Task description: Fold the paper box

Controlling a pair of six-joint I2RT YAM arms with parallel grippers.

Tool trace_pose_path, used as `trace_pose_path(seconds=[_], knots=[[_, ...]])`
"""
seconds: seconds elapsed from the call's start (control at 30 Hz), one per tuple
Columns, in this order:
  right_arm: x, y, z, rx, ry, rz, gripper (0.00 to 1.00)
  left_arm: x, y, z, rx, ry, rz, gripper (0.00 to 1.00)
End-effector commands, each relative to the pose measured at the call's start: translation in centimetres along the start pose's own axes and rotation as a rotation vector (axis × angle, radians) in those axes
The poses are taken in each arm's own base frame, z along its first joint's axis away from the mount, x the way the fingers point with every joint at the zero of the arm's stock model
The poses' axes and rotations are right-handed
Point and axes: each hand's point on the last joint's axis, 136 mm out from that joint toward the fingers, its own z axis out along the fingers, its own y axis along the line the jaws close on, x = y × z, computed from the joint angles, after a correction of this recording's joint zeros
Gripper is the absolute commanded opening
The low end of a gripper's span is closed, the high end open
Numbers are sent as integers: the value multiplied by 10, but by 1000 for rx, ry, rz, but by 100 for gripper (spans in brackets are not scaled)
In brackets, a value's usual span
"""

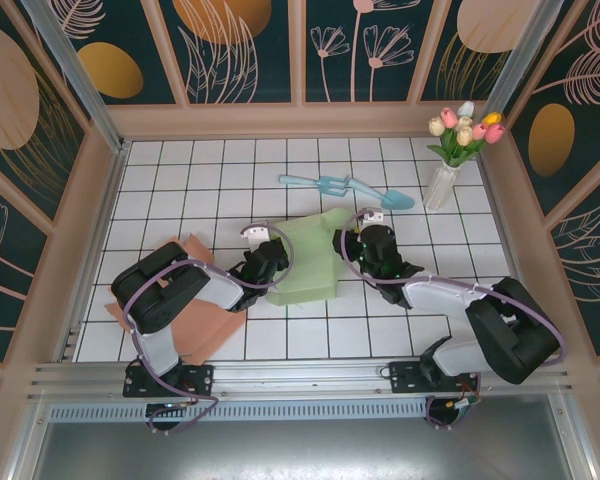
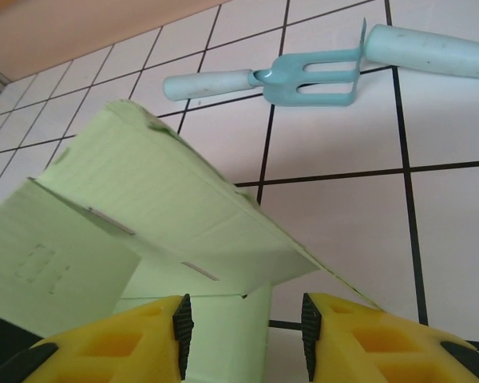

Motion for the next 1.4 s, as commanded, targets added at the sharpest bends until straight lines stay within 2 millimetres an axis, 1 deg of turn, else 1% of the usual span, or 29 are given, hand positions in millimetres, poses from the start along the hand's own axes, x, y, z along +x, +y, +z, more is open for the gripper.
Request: trace_pose_path(seconds=[0.0,0.07,0.2,0.27,0.3,0.43,0.5,0.57,0.67,0.83,0.93,1.03,1.23,1.37], knots=[[-2,-1,8,15,10,-19,43,10,-2,-2,16,40,31,0],[-1,7,11,-29,11,-16,43,9,-2,-1,19,42,31,0],[3,35,13,-163,29,-34,42,10,-3,-1,18,42,35,0],[3,44,15,-182,27,-60,42,10,-2,-1,16,42,36,0],[7,54,15,-216,43,-77,42,10,-1,-1,15,40,36,0],[19,69,23,-251,82,-114,41,11,0,-1,12,40,39,0],[27,69,29,-244,105,-125,41,10,-1,0,8,36,39,0],[32,66,34,-224,124,-123,41,8,0,1,-5,31,41,0],[36,65,37,-220,136,-122,41,5,2,0,-19,22,41,0],[27,72,28,-226,128,-148,40,4,8,3,-54,15,53,0],[22,69,24,-178,142,-199,40,2,12,8,-69,9,54,0],[15,60,17,-108,142,-228,40,-2,18,12,-80,2,54,0],[1,63,-10,-56,142,-318,40,-6,29,12,-74,6,55,0],[-25,59,-31,-5,98,-418,41,-9,31,4,-48,-8,59,0]])
